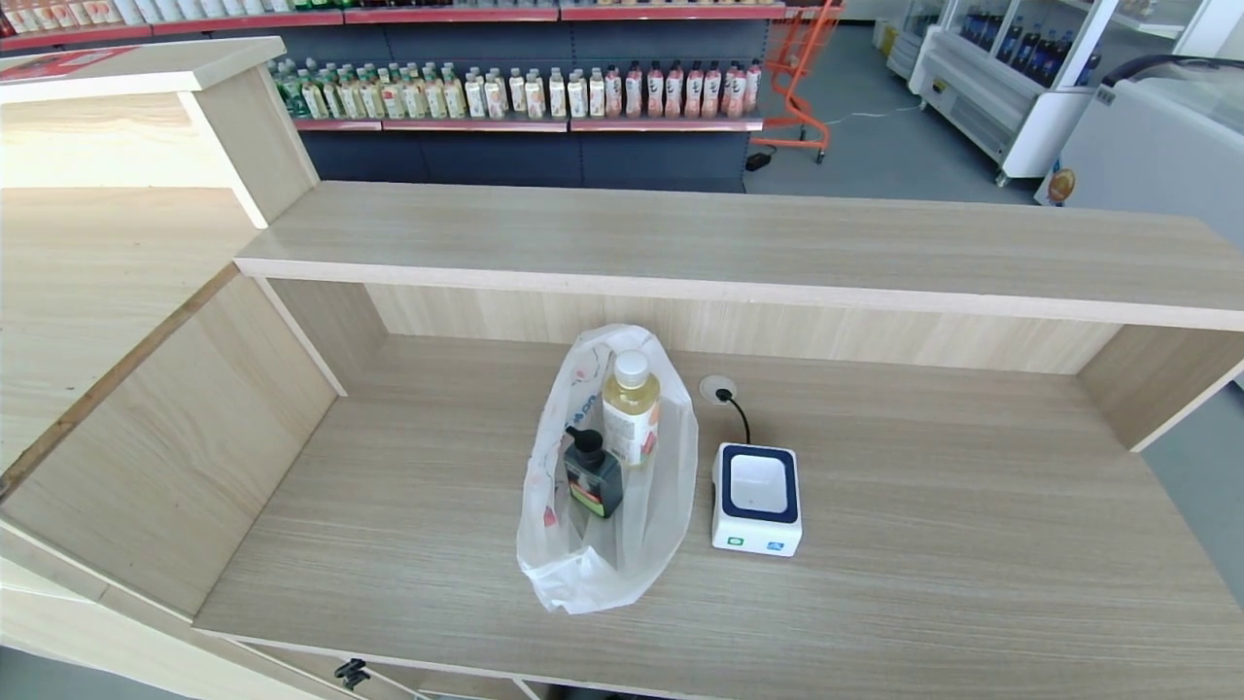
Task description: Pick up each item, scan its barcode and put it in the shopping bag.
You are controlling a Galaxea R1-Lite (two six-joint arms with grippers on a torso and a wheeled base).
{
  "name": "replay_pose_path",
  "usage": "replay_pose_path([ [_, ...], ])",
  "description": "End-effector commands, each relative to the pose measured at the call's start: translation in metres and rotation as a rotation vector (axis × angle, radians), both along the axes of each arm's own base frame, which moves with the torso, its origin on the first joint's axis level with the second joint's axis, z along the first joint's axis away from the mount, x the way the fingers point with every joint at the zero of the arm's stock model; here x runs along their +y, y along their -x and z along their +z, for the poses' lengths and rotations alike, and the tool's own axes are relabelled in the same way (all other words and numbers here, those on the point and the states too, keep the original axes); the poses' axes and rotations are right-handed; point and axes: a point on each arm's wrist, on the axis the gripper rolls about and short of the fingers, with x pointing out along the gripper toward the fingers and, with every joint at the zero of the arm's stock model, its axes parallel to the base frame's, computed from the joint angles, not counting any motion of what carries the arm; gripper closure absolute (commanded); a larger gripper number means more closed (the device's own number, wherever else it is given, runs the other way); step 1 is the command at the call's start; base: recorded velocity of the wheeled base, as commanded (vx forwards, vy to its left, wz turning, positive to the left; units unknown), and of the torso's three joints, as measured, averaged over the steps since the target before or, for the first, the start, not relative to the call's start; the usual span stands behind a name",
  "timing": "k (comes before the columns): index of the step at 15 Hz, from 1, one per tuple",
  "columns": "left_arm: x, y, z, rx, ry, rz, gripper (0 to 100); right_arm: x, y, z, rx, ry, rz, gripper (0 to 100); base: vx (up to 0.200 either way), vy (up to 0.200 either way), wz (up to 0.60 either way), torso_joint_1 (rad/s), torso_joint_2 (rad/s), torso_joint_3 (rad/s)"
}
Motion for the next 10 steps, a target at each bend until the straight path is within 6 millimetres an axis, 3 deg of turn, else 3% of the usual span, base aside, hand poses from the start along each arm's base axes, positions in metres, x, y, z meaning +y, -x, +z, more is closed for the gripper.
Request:
replay_pose_path([
  [1, 0.0000, -0.0001, 0.0000, 0.002, 0.001, 0.000, 0, 0.0000, -0.0004, 0.0002, 0.004, 0.000, 0.000, 100, 0.000, -0.200, 0.00, 0.002, 0.00, 0.002],
  [4, 0.0000, 0.0000, -0.0001, 0.001, 0.001, 0.000, 0, 0.0000, -0.0004, 0.0002, 0.004, 0.000, 0.000, 100, 0.000, -0.200, 0.00, 0.007, 0.00, 0.002],
  [10, 0.0000, -0.0001, -0.0005, 0.002, 0.001, 0.000, 0, 0.0000, -0.0004, 0.0002, 0.004, 0.000, 0.000, 100, 0.000, 0.000, 0.00, 0.000, 0.00, 0.000],
])
